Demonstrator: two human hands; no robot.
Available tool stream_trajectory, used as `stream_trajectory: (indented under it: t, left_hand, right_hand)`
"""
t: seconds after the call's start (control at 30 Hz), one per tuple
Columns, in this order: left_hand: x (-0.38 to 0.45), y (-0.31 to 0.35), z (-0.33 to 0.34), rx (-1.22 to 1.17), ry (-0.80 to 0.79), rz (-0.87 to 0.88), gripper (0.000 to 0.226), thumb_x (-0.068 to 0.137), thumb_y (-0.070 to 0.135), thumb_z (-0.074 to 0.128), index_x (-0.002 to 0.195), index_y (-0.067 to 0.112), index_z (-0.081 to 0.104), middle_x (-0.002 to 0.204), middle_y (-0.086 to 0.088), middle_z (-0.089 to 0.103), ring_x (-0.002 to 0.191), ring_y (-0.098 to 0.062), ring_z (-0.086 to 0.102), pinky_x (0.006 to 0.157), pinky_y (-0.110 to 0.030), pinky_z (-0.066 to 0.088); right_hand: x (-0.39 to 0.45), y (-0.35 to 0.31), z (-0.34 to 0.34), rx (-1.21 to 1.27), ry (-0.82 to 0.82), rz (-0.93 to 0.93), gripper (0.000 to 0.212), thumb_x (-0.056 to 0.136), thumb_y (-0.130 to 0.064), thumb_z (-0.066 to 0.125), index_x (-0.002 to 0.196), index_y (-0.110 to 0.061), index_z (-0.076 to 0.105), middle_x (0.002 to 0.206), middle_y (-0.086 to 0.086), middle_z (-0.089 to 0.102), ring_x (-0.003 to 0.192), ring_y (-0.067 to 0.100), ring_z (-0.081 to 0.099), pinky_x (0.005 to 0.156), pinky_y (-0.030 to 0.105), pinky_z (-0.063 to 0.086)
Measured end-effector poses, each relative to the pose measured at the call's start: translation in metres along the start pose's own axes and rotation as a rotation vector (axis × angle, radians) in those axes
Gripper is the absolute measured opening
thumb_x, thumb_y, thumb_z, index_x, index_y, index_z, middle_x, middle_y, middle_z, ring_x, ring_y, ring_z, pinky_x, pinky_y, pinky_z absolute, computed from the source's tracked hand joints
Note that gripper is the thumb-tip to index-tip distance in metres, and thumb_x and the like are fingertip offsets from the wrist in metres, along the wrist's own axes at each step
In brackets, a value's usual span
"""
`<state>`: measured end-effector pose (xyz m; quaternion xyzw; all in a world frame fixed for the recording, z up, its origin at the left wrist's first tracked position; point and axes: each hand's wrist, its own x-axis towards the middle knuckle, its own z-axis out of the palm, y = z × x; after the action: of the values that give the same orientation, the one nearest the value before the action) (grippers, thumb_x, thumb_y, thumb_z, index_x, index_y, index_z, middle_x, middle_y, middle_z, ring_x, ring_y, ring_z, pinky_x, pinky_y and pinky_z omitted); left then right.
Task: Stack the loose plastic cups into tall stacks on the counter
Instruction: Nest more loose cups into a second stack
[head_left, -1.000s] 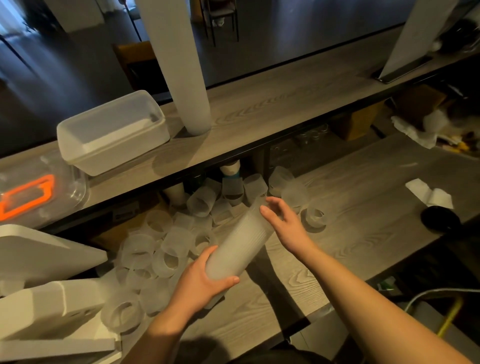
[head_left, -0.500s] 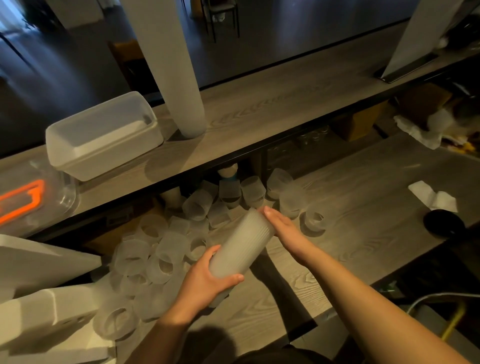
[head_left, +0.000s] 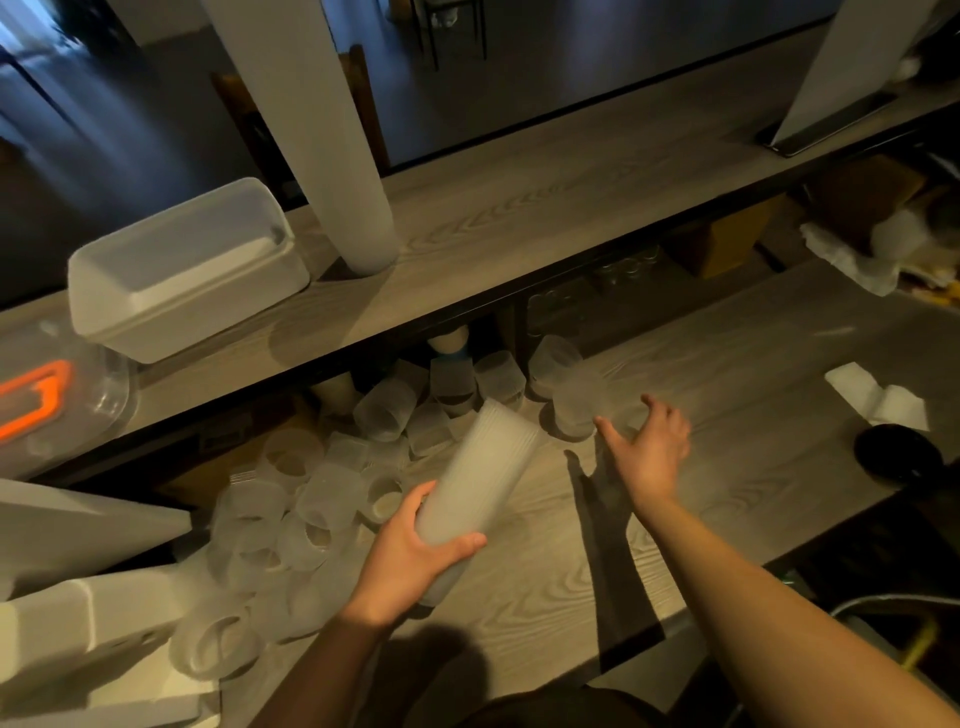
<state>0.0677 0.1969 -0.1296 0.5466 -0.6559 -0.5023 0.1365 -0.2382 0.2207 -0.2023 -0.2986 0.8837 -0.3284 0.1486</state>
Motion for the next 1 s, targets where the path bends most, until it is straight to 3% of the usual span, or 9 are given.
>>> stream_trajectory:
  t: [0.1,0.2,0.33,0.53,0.73,0.83,0.93,1.0]
  left_hand:
    - [-0.002,0.000,0.000,-0.013,-0.007,0.002,0.074,0.062,0.051,0.088,0.122,0.046,0.044,0.116,0.024,0.053,0.103,0.001,0.057,0.082,-0.026,0.055]
    - [-0.003,-0.003,-0.001,-0.031,-0.003,-0.016,0.079,0.053,0.066,0.083,0.120,0.049,0.045,0.118,0.020,0.056,0.104,-0.003,0.059,0.085,-0.033,0.057]
    - [-0.007,-0.005,-0.002,-0.054,0.006,-0.022,0.079,0.052,0.066,0.081,0.120,0.047,0.046,0.117,0.017,0.057,0.103,-0.004,0.060,0.084,-0.034,0.058]
    - [-0.009,-0.008,0.000,-0.055,-0.003,-0.021,0.088,0.052,0.068,0.083,0.128,0.040,0.047,0.118,0.016,0.058,0.104,-0.005,0.061,0.083,-0.034,0.059]
    - [-0.011,-0.005,-0.001,0.000,-0.013,-0.016,0.089,0.054,0.066,0.083,0.130,0.041,0.043,0.118,0.019,0.053,0.103,-0.004,0.057,0.077,-0.024,0.053]
    - [-0.014,-0.002,-0.003,0.059,-0.021,0.002,0.088,0.055,0.064,0.082,0.130,0.042,0.042,0.119,0.022,0.051,0.103,-0.002,0.055,0.080,-0.025,0.053]
    - [-0.019,0.001,-0.005,0.110,-0.036,0.018,0.081,0.064,0.050,0.087,0.129,0.044,0.040,0.116,0.022,0.051,0.099,-0.001,0.056,0.072,-0.017,0.051]
    - [-0.021,0.001,-0.007,0.143,-0.048,0.035,0.084,0.061,0.055,0.086,0.130,0.046,0.039,0.116,0.025,0.051,0.101,0.000,0.056,0.078,-0.021,0.054]
  right_hand:
    - [0.010,0.010,0.003,-0.100,-0.073,0.020,0.092,0.077,-0.052,0.079,0.148,-0.014,0.035,0.152,0.016,0.035,0.143,0.036,0.027,0.116,0.053,0.024]
    - [0.015,0.017,0.005,-0.094,-0.175,0.037,0.089,0.078,-0.038,0.082,0.149,-0.019,0.032,0.154,0.016,0.029,0.144,0.037,0.026,0.116,0.053,0.029]
    - [0.009,0.018,0.002,-0.046,-0.228,0.025,0.080,0.081,-0.026,0.080,0.148,-0.019,0.035,0.146,0.016,0.035,0.136,0.034,0.037,0.108,0.048,0.043]
    - [-0.018,0.010,0.002,0.096,-0.345,-0.002,0.086,0.078,-0.027,0.082,0.148,-0.018,0.034,0.142,0.007,0.048,0.132,0.026,0.047,0.104,0.043,0.048]
    - [-0.045,-0.006,-0.015,0.309,-0.224,0.078,0.077,0.088,-0.055,0.066,0.152,-0.026,0.033,0.140,0.003,0.040,0.118,0.020,0.052,0.094,0.041,0.054]
    - [-0.047,-0.026,-0.029,0.524,-0.238,0.135,0.066,0.094,-0.047,0.062,0.151,-0.025,0.035,0.120,-0.004,0.052,0.099,0.007,0.056,0.078,0.023,0.050]
    - [-0.046,-0.047,-0.043,0.763,-0.278,0.208,0.046,0.098,-0.041,0.057,0.138,-0.021,0.047,0.118,0.006,0.062,0.099,0.014,0.064,0.077,0.027,0.054]
    - [-0.047,-0.058,-0.050,0.837,-0.343,0.190,0.036,0.099,-0.039,0.055,0.130,-0.020,0.054,0.117,0.006,0.065,0.101,0.018,0.066,0.077,0.028,0.054]
